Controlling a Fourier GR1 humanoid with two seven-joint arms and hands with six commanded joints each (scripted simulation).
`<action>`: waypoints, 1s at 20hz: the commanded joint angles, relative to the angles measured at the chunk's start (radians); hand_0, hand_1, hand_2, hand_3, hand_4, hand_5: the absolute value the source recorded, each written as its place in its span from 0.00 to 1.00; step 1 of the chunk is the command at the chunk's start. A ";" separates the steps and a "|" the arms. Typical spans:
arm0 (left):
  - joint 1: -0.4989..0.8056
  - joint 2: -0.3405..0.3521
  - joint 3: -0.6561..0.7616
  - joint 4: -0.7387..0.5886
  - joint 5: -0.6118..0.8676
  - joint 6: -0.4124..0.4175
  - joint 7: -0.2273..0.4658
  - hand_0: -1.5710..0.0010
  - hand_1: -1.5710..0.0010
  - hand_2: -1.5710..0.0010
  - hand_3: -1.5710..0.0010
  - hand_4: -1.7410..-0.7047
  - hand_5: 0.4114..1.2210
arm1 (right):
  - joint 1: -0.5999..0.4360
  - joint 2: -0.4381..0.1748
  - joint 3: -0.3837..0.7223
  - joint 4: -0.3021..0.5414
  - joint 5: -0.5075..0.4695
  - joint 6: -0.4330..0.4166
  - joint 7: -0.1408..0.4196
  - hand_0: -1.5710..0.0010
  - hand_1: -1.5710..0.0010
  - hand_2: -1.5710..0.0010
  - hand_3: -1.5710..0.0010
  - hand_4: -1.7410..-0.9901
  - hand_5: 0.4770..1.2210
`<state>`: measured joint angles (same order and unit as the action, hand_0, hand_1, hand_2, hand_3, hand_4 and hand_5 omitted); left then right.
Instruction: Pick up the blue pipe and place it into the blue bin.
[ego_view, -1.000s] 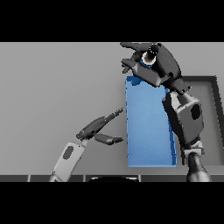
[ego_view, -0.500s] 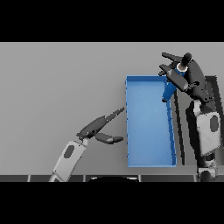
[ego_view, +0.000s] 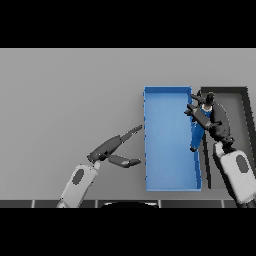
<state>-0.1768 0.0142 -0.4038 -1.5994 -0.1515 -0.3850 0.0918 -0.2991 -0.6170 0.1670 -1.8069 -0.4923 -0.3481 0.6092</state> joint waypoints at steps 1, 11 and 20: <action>-0.001 0.007 0.003 -0.003 -0.003 0.001 0.002 1.00 1.00 1.00 1.00 0.82 0.01 | 0.013 -0.038 0.044 -0.002 -0.029 -0.056 0.000 0.00 0.00 0.00 0.03 0.00 1.00; -0.008 0.012 0.002 -0.005 -0.007 0.000 0.009 1.00 1.00 1.00 1.00 0.83 0.02 | -0.131 -0.322 0.500 0.138 -0.299 -0.308 0.001 0.62 0.65 0.65 0.79 0.54 1.00; -0.002 0.004 -0.003 -0.023 0.000 0.000 0.037 1.00 1.00 1.00 1.00 0.83 0.02 | -0.332 -0.438 0.824 0.191 -0.394 -0.200 0.001 0.95 0.95 0.95 0.97 0.90 0.50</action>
<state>-0.1791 0.0186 -0.4067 -1.6223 -0.1520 -0.3849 0.1297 -0.6314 -1.0553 0.9908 -1.6155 -0.8869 -0.5476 0.6100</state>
